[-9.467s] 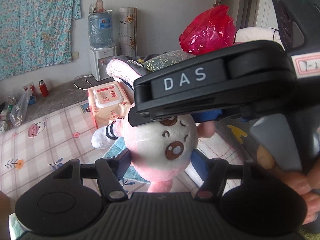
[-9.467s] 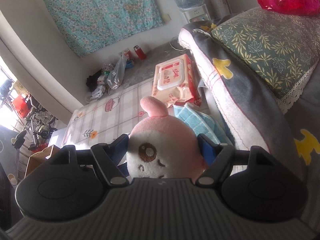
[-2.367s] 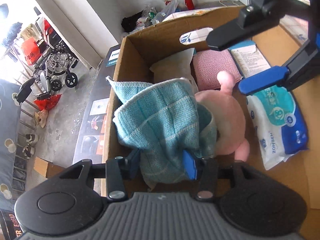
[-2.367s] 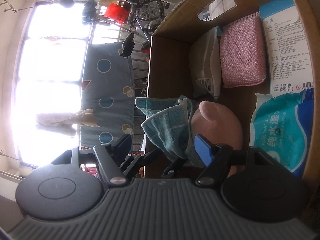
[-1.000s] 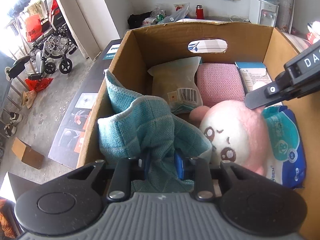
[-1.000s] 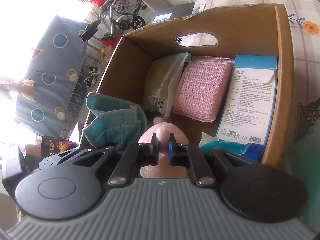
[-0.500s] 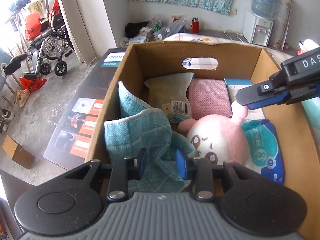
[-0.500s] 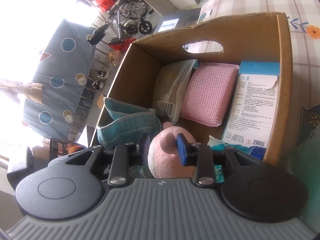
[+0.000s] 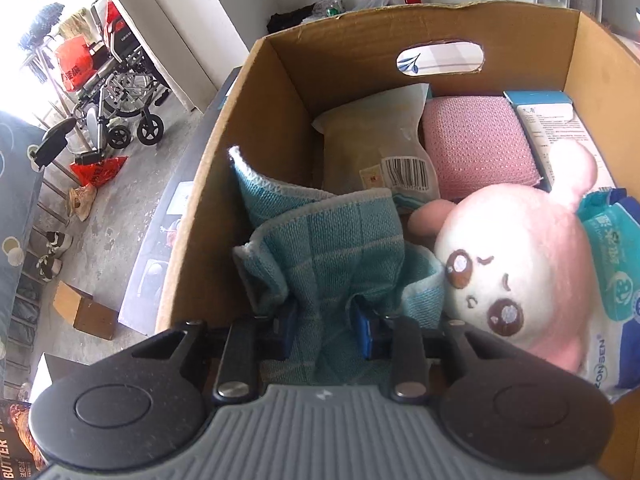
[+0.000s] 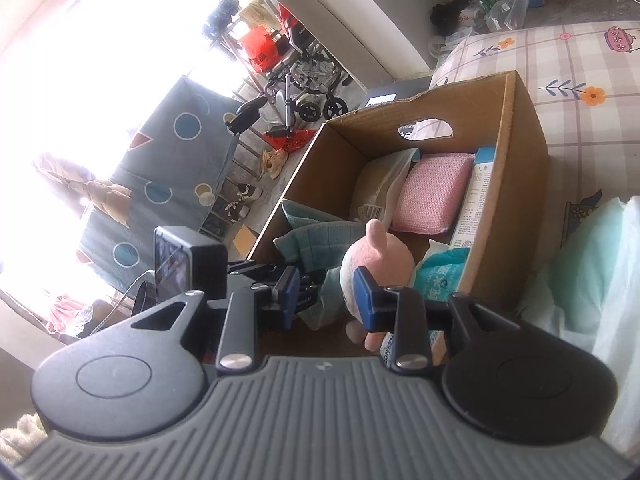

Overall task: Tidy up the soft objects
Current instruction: 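Lower the towel beside the pink bunny and open both tools, then reach both tools to the orange-and-white striped cloth and grasp it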

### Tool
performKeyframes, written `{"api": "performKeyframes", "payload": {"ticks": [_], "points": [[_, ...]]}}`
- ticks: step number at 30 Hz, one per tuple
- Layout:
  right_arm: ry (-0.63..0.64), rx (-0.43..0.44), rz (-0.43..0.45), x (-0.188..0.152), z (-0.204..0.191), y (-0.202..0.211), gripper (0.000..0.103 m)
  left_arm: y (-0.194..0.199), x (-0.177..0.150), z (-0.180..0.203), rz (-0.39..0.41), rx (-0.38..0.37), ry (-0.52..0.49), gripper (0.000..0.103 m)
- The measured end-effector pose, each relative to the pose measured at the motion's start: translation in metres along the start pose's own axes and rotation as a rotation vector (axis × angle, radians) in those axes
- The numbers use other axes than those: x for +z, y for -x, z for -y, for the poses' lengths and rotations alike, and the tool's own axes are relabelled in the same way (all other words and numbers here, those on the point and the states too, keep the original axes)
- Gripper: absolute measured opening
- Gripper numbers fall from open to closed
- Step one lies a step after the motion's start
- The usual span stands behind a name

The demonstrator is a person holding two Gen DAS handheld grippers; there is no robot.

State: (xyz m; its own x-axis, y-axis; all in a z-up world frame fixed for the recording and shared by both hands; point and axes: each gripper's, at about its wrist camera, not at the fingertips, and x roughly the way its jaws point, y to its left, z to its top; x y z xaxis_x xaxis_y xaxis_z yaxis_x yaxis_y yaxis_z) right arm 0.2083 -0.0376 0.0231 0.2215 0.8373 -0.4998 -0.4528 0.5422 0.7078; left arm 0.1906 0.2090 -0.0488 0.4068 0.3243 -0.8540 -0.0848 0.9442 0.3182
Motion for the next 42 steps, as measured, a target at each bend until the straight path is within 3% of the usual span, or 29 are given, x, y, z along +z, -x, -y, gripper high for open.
{"api": "performKeyframes", "payload": {"ticks": [10, 14, 16, 18, 23, 27, 34, 42], "points": [[-0.061, 0.010, 0.070, -0.040, 0.018, 0.043, 0.030, -0.013, 0.005, -0.001, -0.050, -0.071, 0.049, 0.040], [-0.068, -0.008, 0.088, -0.052, 0.020, 0.049, 0.030, 0.004, 0.005, -0.003, -0.037, -0.072, 0.053, 0.051], [-0.075, -0.009, 0.097, -0.056, 0.021, 0.053, 0.038, 0.017, 0.005, -0.006, -0.031, -0.089, 0.075, 0.059], [-0.072, -0.006, 0.107, -0.059, 0.020, 0.057, 0.046, 0.032, 0.004, -0.010, -0.006, -0.084, 0.097, 0.070], [-0.060, -0.002, 0.141, -0.064, 0.015, 0.067, 0.056, 0.073, -0.001, -0.020, 0.086, -0.080, 0.156, 0.074], [-0.061, -0.017, 0.182, -0.073, 0.013, 0.082, 0.057, 0.121, -0.010, -0.017, 0.212, -0.129, 0.173, 0.078], [-0.067, -0.054, 0.292, -0.093, 0.014, 0.127, 0.058, 0.193, -0.033, 0.043, 0.419, -0.293, 0.131, 0.085], [-0.070, -0.105, 0.412, -0.116, 0.021, 0.194, 0.058, 0.212, -0.047, 0.155, 0.485, -0.476, 0.015, 0.085]]}}
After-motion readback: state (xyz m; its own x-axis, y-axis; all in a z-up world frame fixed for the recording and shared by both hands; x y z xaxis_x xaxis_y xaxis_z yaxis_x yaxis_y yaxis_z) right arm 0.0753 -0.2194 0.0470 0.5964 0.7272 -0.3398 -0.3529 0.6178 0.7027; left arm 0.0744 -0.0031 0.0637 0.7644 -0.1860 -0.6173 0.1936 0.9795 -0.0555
